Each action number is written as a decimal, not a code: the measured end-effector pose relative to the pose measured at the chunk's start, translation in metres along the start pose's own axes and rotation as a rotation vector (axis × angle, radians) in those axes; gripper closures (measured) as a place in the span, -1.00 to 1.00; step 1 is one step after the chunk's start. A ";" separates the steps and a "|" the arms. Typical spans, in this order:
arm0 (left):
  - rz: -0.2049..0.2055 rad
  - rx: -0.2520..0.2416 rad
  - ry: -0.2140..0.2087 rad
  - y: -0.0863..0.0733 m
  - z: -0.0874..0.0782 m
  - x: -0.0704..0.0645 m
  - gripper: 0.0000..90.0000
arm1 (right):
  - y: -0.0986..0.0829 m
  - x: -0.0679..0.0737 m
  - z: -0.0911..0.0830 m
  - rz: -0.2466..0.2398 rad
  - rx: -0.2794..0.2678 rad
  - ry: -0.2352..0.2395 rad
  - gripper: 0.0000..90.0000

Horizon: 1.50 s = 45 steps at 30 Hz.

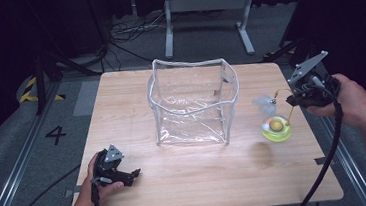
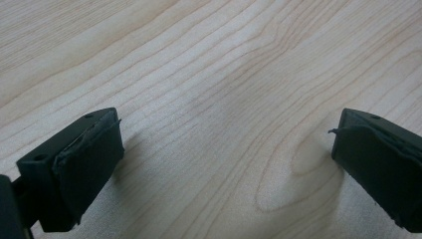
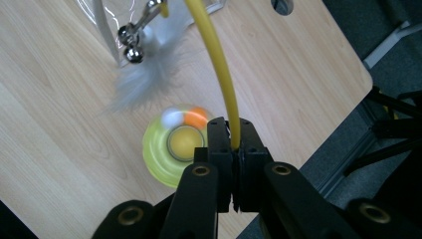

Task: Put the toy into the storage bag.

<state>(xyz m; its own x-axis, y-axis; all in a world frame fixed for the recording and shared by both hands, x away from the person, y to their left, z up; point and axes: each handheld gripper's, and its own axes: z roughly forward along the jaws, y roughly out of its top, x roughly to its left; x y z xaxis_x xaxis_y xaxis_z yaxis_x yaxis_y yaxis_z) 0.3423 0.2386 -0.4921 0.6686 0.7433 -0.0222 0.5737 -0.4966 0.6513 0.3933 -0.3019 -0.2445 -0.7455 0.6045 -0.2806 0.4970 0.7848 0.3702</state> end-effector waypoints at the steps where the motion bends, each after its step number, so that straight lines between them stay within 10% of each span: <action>1: 0.000 0.000 0.000 0.000 0.000 0.000 -1.00 | 0.002 0.000 -0.002 -0.002 -0.004 -0.002 0.96; 32: -0.013 0.000 0.014 0.000 0.000 -0.001 -1.00 | 0.068 -0.027 -0.068 0.027 -0.081 -0.083 0.96; 45: -0.025 -0.001 0.019 0.000 0.000 -0.003 -0.99 | 0.096 -0.034 -0.098 0.032 -0.192 -0.083 0.96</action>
<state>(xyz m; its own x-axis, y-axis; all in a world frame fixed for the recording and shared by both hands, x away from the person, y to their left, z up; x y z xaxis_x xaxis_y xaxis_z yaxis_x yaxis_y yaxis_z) 0.3404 0.2367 -0.4918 0.6454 0.7635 -0.0240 0.5894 -0.4777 0.6515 0.4225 -0.2603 -0.1124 -0.6877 0.6442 -0.3348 0.4206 0.7294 0.5395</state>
